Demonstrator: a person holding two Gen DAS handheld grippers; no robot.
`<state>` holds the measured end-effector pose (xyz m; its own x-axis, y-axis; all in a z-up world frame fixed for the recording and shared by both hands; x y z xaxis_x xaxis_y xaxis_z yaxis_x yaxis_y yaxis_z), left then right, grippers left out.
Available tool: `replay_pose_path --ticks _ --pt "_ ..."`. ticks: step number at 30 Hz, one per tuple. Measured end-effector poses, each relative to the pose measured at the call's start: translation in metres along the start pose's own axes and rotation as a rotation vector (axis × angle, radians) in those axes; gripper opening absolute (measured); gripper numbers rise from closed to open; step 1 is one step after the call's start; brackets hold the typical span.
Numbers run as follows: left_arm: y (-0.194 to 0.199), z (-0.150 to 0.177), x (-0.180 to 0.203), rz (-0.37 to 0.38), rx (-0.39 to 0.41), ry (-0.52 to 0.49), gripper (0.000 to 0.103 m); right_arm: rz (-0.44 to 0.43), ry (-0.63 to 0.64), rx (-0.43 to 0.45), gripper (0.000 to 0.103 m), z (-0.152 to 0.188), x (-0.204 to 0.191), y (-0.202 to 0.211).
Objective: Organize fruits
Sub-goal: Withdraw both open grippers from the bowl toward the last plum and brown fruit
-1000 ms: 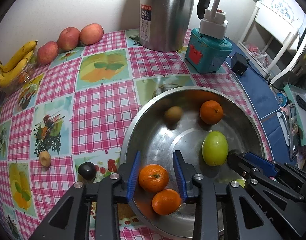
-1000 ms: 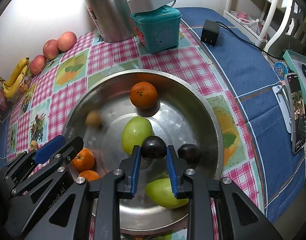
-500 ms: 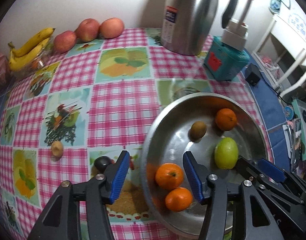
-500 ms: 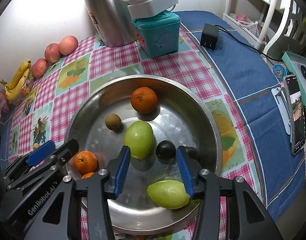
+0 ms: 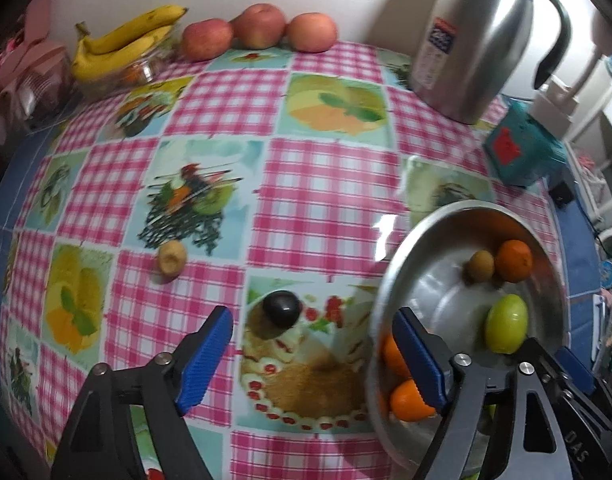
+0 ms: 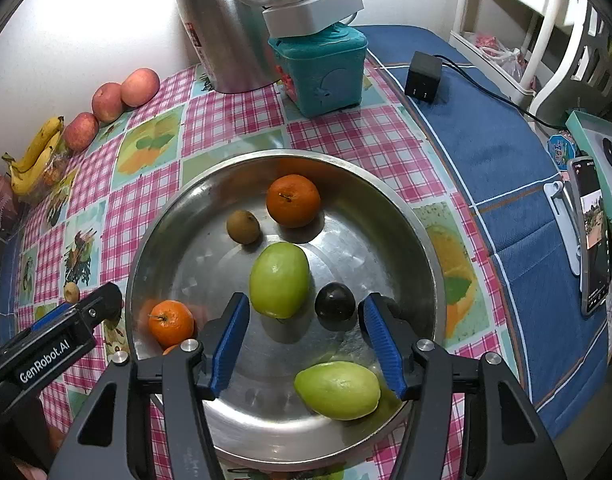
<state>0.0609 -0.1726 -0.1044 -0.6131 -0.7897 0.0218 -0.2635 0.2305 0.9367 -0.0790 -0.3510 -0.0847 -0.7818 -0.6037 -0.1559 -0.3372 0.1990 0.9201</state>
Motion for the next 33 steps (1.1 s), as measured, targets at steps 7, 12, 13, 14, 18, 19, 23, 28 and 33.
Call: replay_pose_path --ticks 7,12,13,14,18,19,23,28,33 --pt "-0.004 0.003 -0.012 -0.031 -0.010 0.026 0.091 0.001 0.014 0.003 0.071 0.000 -0.002 0.000" --pt "-0.003 0.005 -0.013 -0.038 -0.011 0.029 0.092 0.000 0.019 0.002 0.071 0.000 -0.002 -0.001" --pt "-0.003 0.004 -0.013 -0.038 -0.011 0.029 0.092 0.000 0.018 0.003 0.071 0.000 -0.002 -0.001" --pt "-0.003 0.004 -0.013 -0.040 -0.011 0.030 0.092 0.000 0.018 0.003 0.071 0.000 -0.002 -0.001" --pt "-0.004 0.004 -0.015 -0.045 -0.012 0.028 0.096 0.001 0.023 0.004 0.071 0.000 -0.003 -0.001" --pt "-0.004 0.005 -0.015 -0.049 -0.013 0.028 0.098 0.003 0.024 0.004 0.071 0.000 -0.003 -0.001" --pt "-0.005 0.006 -0.018 -0.060 -0.014 0.034 0.100 0.009 0.036 0.010 0.071 0.000 -0.004 -0.001" --pt "-0.006 0.006 -0.021 -0.073 -0.011 0.036 0.103 0.011 0.044 0.010 0.071 0.000 -0.004 -0.002" --pt "-0.006 0.007 -0.022 -0.078 -0.014 0.035 0.103 0.018 0.048 0.010 0.072 0.001 -0.004 -0.003"
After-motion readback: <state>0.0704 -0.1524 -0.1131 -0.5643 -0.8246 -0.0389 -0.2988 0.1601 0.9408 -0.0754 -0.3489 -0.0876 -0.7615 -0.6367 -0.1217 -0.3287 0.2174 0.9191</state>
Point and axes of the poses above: each gripper's, at about its wrist camera, not at the fingertips, and y roughly against the way its jaws point, x to its right, z to its underside, the point moved 9 cm from there along -y, roughly the way its jaws point, and after that the axes turned 10 degrees about -y, right-handed, at the moved point
